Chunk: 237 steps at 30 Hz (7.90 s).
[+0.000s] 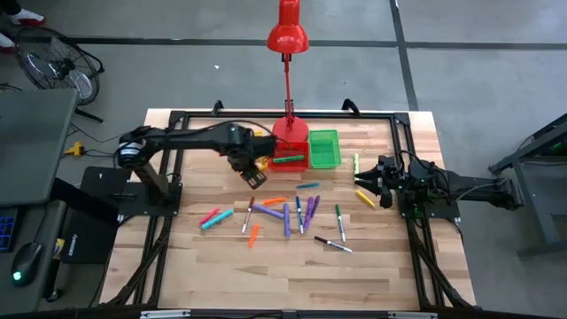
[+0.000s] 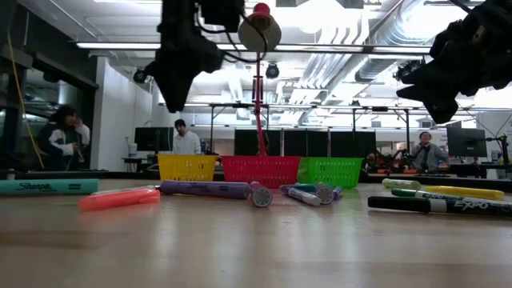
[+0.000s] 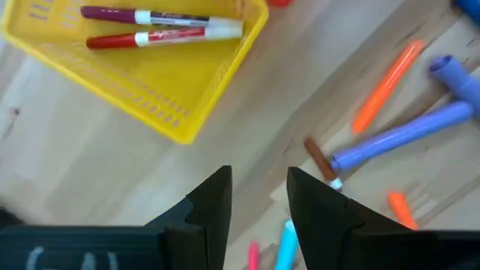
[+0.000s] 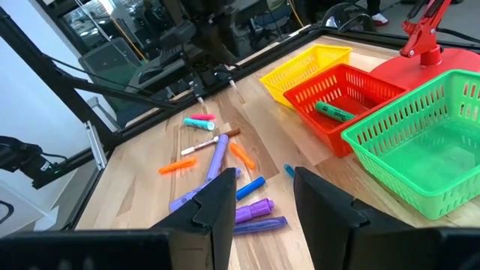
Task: Pick & Place Markers
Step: Put the pink pen into the green bin
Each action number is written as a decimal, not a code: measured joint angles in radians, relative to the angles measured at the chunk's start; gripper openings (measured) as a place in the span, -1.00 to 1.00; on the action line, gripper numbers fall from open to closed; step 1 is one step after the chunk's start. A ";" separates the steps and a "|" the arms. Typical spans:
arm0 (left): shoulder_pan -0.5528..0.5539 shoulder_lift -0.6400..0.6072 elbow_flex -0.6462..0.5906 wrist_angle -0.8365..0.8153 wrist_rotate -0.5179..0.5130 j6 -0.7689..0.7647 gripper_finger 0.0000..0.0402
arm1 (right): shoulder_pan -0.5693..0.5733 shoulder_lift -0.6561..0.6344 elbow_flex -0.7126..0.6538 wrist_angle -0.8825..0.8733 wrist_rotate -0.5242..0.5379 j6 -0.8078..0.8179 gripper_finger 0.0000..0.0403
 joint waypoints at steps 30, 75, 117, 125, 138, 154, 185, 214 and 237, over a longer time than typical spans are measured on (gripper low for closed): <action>-0.332 -0.279 -0.525 0.159 0.134 -0.339 -0.37 | 0.000 0.008 0.000 0.000 0.000 0.000 -0.38; -0.405 -0.278 -0.812 0.393 0.147 -0.413 0.14 | 0.000 0.007 0.000 0.000 0.000 0.000 -0.38; -0.452 -0.279 -0.846 0.460 0.183 -0.379 -0.57 | 0.000 0.007 0.000 0.000 0.000 0.000 -0.38; -0.452 -0.279 -0.842 0.459 0.168 -0.360 -0.78 | 0.000 0.007 0.000 0.000 0.000 0.000 -0.38; -0.450 -0.274 -0.754 0.425 0.060 -0.371 -0.79 | 0.000 0.008 0.000 0.000 0.000 0.000 -0.38; -0.332 -0.276 -0.569 0.286 -0.044 -0.364 -0.79 | 0.000 0.008 0.000 0.000 0.000 0.000 -0.38; -0.332 -0.228 -0.409 1.229 -0.316 0.216 -0.79 | -0.001 0.012 0.000 0.151 0.127 0.016 -0.38; -0.300 -0.194 -0.410 1.374 -0.259 0.223 -0.79 | -0.001 0.812 0.320 0.670 -0.126 -0.255 -0.38; -0.300 -0.195 -0.411 1.381 -0.257 0.223 -0.79 | -0.001 1.182 0.628 0.684 -0.292 -0.304 -0.38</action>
